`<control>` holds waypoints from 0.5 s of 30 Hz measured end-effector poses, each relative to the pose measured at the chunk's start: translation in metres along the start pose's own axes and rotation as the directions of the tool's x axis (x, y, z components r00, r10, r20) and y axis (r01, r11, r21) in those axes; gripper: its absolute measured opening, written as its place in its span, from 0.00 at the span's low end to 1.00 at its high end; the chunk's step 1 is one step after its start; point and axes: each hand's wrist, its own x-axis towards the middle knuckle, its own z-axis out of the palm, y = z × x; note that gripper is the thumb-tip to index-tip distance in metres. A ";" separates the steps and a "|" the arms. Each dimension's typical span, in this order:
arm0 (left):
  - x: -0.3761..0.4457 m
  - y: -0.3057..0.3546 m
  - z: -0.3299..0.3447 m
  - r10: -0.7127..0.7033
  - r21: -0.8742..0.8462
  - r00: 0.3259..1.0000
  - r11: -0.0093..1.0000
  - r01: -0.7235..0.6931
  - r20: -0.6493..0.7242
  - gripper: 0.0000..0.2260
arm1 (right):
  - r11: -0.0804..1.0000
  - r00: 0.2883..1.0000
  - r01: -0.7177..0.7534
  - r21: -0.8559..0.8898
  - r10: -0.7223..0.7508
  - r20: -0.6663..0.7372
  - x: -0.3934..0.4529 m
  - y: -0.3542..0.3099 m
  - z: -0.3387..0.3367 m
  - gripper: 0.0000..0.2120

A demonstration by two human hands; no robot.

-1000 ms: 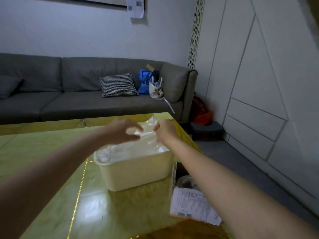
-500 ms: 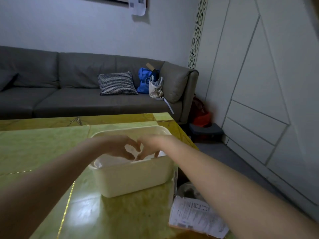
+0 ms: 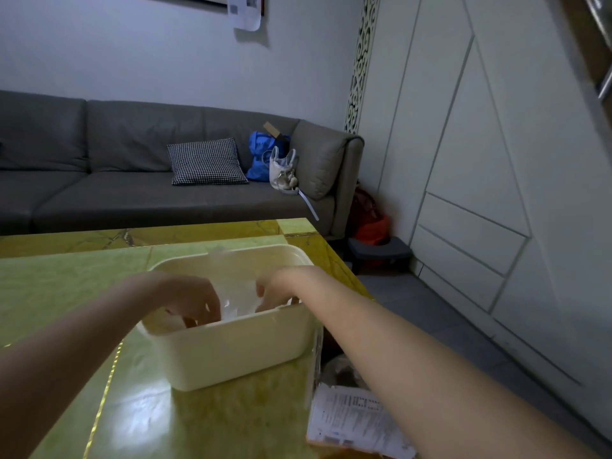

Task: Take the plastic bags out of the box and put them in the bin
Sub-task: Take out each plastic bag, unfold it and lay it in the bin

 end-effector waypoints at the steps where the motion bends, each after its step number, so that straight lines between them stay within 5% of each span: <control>1: -0.003 0.002 -0.003 0.010 -0.016 0.999 1.000 -0.010 -0.053 0.08 | 0.998 0.999 0.019 0.062 -0.016 -0.043 -0.005 0.001 -0.002 0.25; 4: -0.018 0.014 -0.015 0.004 -0.040 0.935 0.999 -0.020 -0.355 0.08 | 0.983 0.980 0.099 0.153 -0.069 -0.189 -0.024 0.007 -0.013 0.24; 8: -0.042 0.049 -0.021 -0.016 -0.062 0.714 0.997 -0.039 -0.700 0.08 | 0.970 0.946 0.163 0.178 -0.102 -0.306 -0.069 0.017 -0.023 0.14; 10: -0.053 0.074 -0.017 0.079 -0.060 0.656 0.981 -0.186 -0.750 0.08 | 0.968 0.943 0.167 0.185 -0.101 -0.318 -0.098 0.026 -0.024 0.11; 15: -0.067 0.135 0.017 0.365 0.017 0.695 0.891 -0.453 -0.619 0.11 | 0.985 0.967 0.016 0.174 0.029 -0.253 -0.153 0.065 -0.009 0.09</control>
